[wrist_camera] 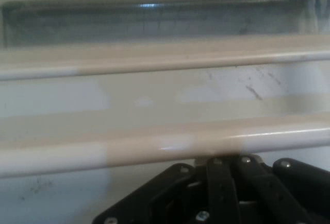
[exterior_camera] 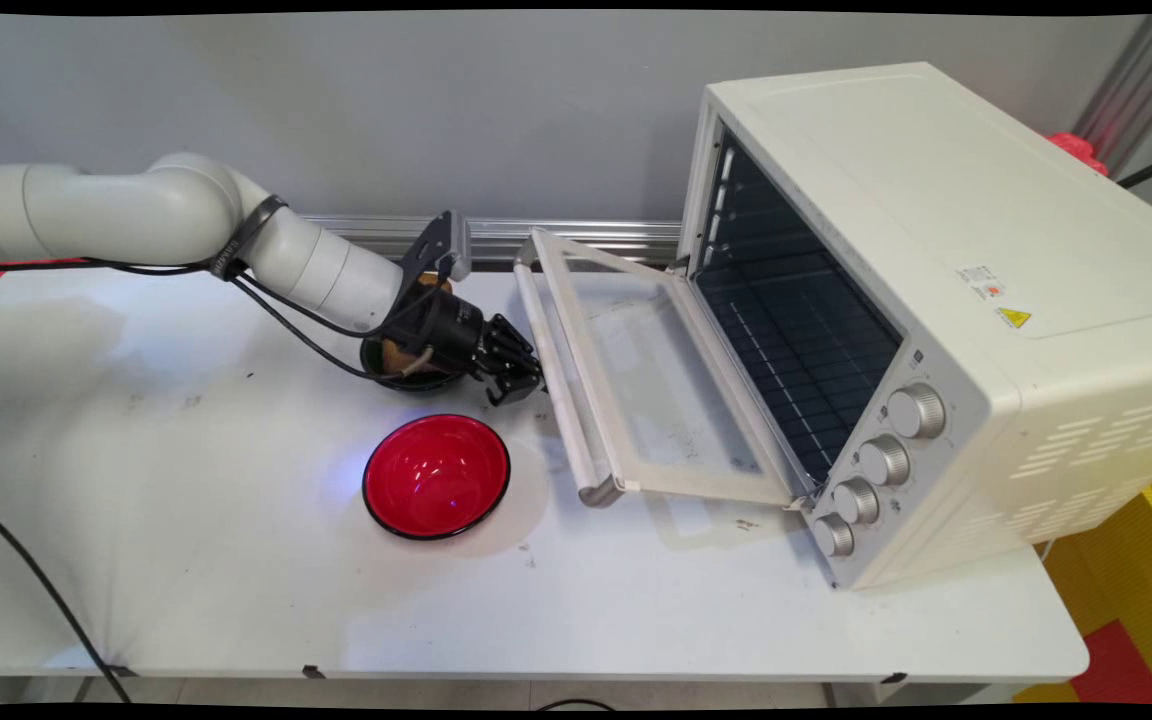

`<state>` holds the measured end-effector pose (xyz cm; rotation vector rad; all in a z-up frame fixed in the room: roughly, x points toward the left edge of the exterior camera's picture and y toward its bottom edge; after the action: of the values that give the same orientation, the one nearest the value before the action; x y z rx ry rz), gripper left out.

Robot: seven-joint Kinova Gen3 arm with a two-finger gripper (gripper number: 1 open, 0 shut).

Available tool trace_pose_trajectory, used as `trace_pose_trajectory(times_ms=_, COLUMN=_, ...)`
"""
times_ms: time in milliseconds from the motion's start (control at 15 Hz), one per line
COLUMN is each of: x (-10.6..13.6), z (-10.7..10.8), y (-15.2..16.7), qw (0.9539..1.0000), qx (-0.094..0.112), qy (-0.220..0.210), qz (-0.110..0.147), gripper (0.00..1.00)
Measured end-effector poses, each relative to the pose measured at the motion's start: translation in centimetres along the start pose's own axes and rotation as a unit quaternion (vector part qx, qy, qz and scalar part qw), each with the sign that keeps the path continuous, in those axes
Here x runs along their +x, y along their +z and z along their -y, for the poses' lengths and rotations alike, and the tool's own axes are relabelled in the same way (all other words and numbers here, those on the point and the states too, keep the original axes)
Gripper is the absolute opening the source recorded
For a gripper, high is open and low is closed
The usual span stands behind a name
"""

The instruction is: Close the oven

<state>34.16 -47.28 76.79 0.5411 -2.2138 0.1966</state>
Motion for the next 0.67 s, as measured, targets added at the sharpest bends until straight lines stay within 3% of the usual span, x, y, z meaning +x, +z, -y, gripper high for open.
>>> trace_pose_trajectory(times_ms=667, x=2.9, z=0.0, y=-2.4, qw=0.9988, qx=-0.006, qy=0.009, qz=-0.048, gripper=0.0)
